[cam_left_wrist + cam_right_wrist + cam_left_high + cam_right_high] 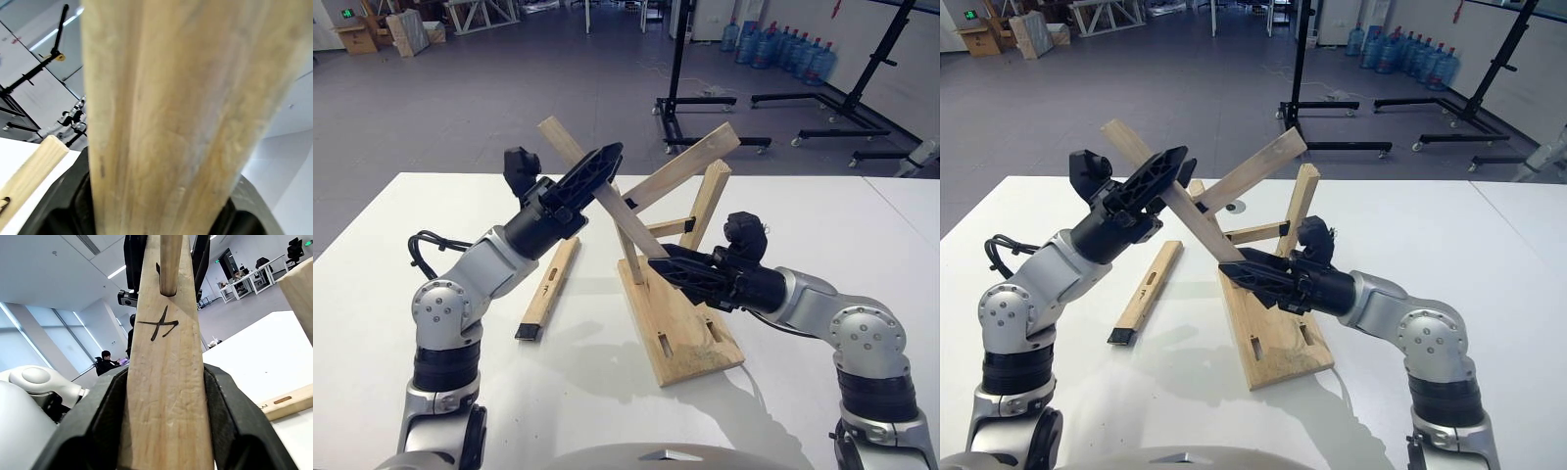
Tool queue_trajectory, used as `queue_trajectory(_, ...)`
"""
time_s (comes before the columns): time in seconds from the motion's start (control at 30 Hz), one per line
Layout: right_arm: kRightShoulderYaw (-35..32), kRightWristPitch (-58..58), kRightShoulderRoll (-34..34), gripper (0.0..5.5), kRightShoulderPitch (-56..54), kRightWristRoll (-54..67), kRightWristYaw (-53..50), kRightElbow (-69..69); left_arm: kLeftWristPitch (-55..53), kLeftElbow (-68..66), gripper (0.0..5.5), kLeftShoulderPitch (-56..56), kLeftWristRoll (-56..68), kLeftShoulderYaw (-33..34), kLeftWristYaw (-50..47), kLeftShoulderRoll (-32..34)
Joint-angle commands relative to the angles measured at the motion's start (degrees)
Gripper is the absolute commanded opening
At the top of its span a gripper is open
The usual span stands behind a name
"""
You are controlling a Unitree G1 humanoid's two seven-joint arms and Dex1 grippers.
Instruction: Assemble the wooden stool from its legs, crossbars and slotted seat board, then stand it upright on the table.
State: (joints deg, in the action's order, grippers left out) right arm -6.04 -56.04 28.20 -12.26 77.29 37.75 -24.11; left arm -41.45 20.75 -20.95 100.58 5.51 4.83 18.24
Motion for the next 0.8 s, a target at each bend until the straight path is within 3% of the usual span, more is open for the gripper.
queue_trajectory(0.03, 0.9, 2.0, 1.7, 2.06, 0.1, -5.1, 0.8, -1.2, -0.2, -0.3, 2.17, 1.2, -6.1, 0.0, 0.9, 1.5)
queue_trajectory(0.23, -2.1, 2.9, 6.1, 2.06, 0.3, -7.1, 4.5, -0.6, -0.7, 0.0, 2.14, 2.3, -12.8, -0.3, 4.2, 2.1)
queue_trajectory(0.4, -0.9, 2.0, 5.6, 2.06, -0.5, -7.0, 4.4, 0.1, -0.7, -0.1, 2.14, 2.3, -14.4, -0.2, 5.1, 1.6)
queue_trajectory(0.8, -1.0, 0.9, 5.8, 4.17, 0.4, -7.1, 2.5, 0.7, -1.8, 0.5, 2.13, 2.3, -17.2, 0.3, 7.1, 2.3)
